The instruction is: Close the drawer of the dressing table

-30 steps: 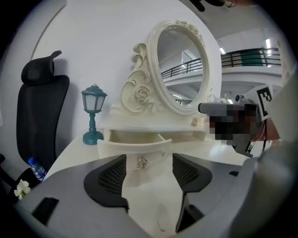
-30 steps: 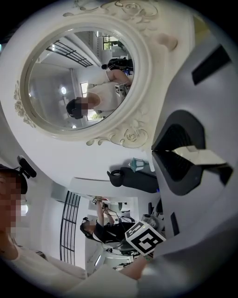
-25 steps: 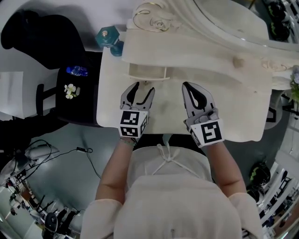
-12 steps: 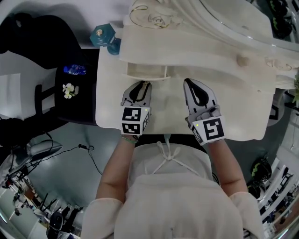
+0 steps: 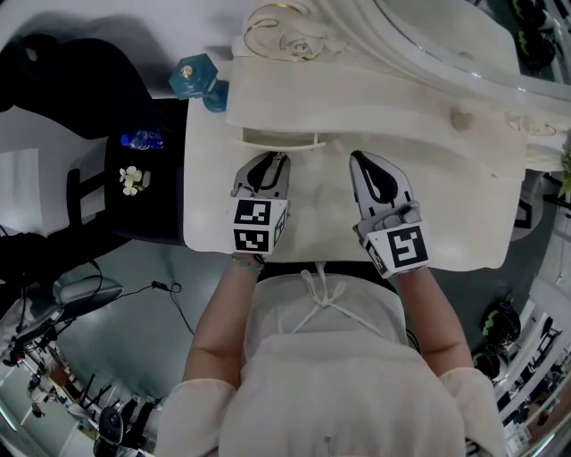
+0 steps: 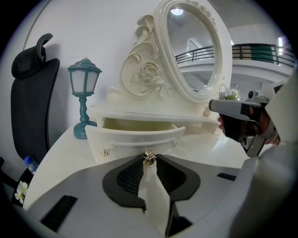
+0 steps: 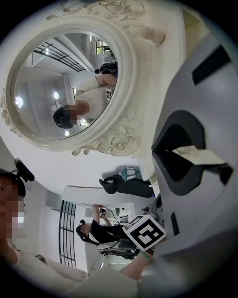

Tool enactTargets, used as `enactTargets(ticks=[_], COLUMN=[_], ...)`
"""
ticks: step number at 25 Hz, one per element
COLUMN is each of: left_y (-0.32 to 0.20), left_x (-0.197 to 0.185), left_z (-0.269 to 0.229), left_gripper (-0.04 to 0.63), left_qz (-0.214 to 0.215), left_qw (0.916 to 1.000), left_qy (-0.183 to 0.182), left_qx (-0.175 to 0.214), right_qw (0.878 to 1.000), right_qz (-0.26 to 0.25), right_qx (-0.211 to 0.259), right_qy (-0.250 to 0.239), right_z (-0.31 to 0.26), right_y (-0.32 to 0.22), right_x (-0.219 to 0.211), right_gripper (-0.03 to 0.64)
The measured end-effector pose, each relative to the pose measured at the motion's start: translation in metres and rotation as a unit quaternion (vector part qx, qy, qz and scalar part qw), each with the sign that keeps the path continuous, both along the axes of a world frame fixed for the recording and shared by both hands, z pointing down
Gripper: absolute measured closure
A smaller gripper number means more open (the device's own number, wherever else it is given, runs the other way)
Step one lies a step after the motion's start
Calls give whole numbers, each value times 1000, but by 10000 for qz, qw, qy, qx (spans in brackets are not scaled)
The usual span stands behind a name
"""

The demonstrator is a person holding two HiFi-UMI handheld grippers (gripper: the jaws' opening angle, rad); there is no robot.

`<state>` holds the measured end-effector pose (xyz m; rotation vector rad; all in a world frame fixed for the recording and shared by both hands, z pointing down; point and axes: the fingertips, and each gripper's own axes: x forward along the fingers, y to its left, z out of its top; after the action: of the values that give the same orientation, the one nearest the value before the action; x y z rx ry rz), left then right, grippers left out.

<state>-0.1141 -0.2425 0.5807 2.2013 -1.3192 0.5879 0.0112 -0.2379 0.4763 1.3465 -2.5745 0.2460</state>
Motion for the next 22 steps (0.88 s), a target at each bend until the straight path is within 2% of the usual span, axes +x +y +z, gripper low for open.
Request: enactTargets(ticks=[6,10,17,22], left_y=[-14,-23,-42,-47], left_x=[-2,1,0,3], left_z=[3,0,1,0], left_gripper=[491,491,491,489], left_qz=[172,160,178,172], left_qw=[9992,9997,9990,9996], left_qy=[-345,-195,-386,-208], left_qx=[59,61,136,83], right_qw=[9996,9993,9992,9995], right_qz=[-180,-260,-210,-115], right_qx=[-102,-114,-194,-192], right_qy=[211,230,274,211], right_z=[10,10,12,10], right_y=[-3,-6,-13,-19], right_x=[-5,-10,-9,-5], right_gripper=[611,611,611,611])
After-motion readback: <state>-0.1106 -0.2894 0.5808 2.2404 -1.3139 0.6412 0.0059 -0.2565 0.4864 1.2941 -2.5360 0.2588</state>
